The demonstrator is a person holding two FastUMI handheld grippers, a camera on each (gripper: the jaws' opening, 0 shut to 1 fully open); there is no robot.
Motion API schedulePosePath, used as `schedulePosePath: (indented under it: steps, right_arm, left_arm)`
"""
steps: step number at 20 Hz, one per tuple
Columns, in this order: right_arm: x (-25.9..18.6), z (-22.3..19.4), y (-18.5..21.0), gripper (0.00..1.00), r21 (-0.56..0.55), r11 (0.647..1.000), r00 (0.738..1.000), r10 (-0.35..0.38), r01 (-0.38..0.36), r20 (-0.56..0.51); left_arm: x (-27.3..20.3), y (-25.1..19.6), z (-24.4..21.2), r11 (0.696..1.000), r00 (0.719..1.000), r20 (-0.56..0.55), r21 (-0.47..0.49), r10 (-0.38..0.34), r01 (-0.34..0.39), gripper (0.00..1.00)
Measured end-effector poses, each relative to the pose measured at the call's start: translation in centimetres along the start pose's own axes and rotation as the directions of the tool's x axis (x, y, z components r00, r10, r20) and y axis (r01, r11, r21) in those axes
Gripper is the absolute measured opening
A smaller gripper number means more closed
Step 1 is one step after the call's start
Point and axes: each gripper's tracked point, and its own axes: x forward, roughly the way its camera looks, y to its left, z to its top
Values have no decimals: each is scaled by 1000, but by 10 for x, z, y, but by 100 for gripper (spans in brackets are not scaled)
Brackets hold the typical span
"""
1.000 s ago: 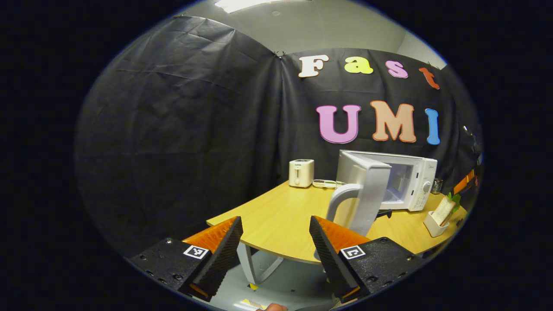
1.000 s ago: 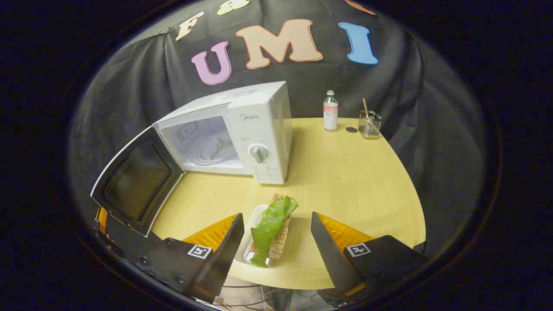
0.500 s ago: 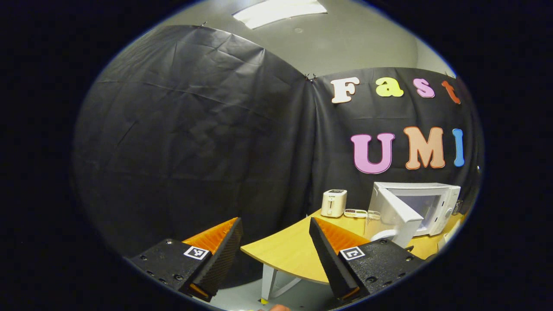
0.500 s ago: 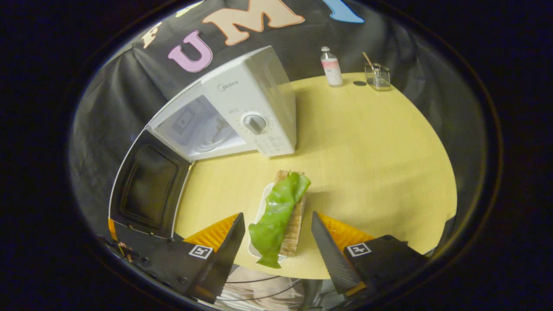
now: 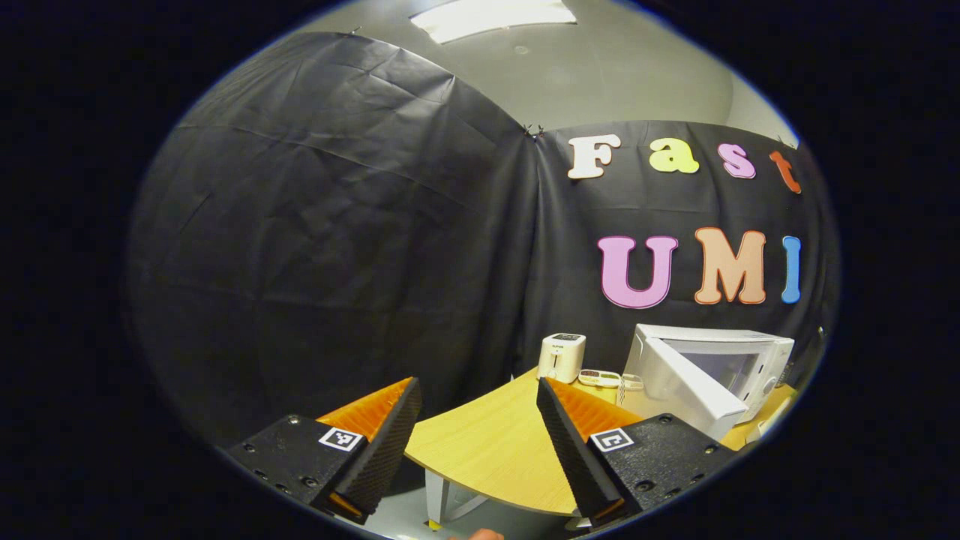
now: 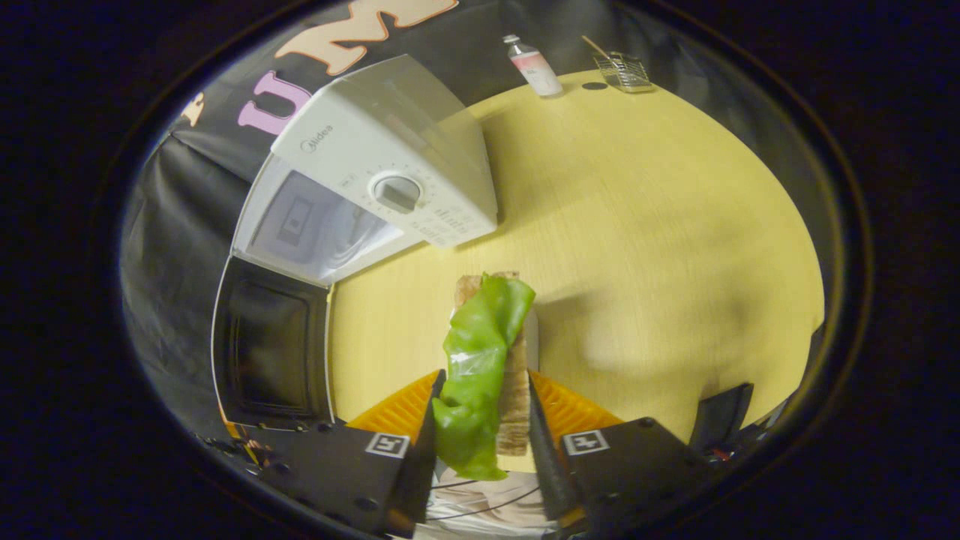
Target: Open the microwave oven with the left hand, put the food in, and close the microwave oven.
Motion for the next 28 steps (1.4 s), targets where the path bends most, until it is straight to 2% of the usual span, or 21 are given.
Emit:
schedulePosePath:
  steps: [1,2,5,6,7,8,9,11,13,14,18,20,23,24,25,26,28]
  right_arm:
    - [-2,-1,-2,48,-23,999,1000,-22,22,4]
    - [-1,2,0,43,-47,998,999,-35,37,34]
    - [-8,3,0,43,-139,986,990,-81,97,118]
    - [-12,5,2,43,-140,985,986,-84,104,147]
    - [-17,6,6,43,-133,986,982,-80,103,171]
    - [-22,8,10,43,-121,988,979,-66,91,193]
    - [-28,7,14,43,-114,991,976,-48,74,212]
    - [-42,8,21,43,-100,994,966,-13,40,260]
    - [-53,10,31,43,-96,995,946,28,3,322]
    - [-58,12,37,42,-93,995,932,51,-18,358]
    - [-67,10,73,42,-65,989,847,149,-134,510]
    - [-66,6,101,42,-62,970,787,227,-234,574]
    - [-61,-4,143,42,-28,913,685,325,-407,652]
    - [-58,-9,158,42,-16,889,663,353,-458,660]
    - [-55,-12,170,42,-4,866,641,372,-499,672]
    - [-52,-13,182,42,-6,856,619,379,-518,688]
    - [-49,-6,200,42,-16,857,576,360,-515,734]
  left_arm:
    - [2,1,0,1000,1000,-1,4,0,0,95]
    - [3,0,-1,1000,1000,-1,4,0,0,91]
    - [6,-7,-4,1000,1000,-5,-1,-19,19,91]
    - [8,-12,-7,999,999,-13,-5,-33,33,95]
    - [10,-16,-11,999,999,-25,-11,-46,46,94]
    - [11,-20,-15,998,997,-39,-15,-59,58,91]
    - [13,-22,-18,998,997,-47,-22,-66,65,95]
    - [17,-21,-22,998,996,-59,-30,-61,59,91]
    - [18,-14,-23,999,997,-64,-29,-33,31,91]
    - [17,-13,-22,999,998,-62,-28,-27,25,95]
    - [12,-16,-15,999,998,-40,-28,-38,37,95]
    - [12,-11,-12,1000,999,-29,-18,-26,25,95]
    - [12,-2,-8,1000,1000,-13,3,6,-6,95]
    - [13,1,-6,1000,1000,-9,12,14,-14,95]
    - [12,5,-6,1000,1000,-7,19,23,-23,91]
    - [12,7,-5,999,1000,-7,21,28,-28,91]
    - [10,7,-2,999,999,-3,13,32,-32,91]
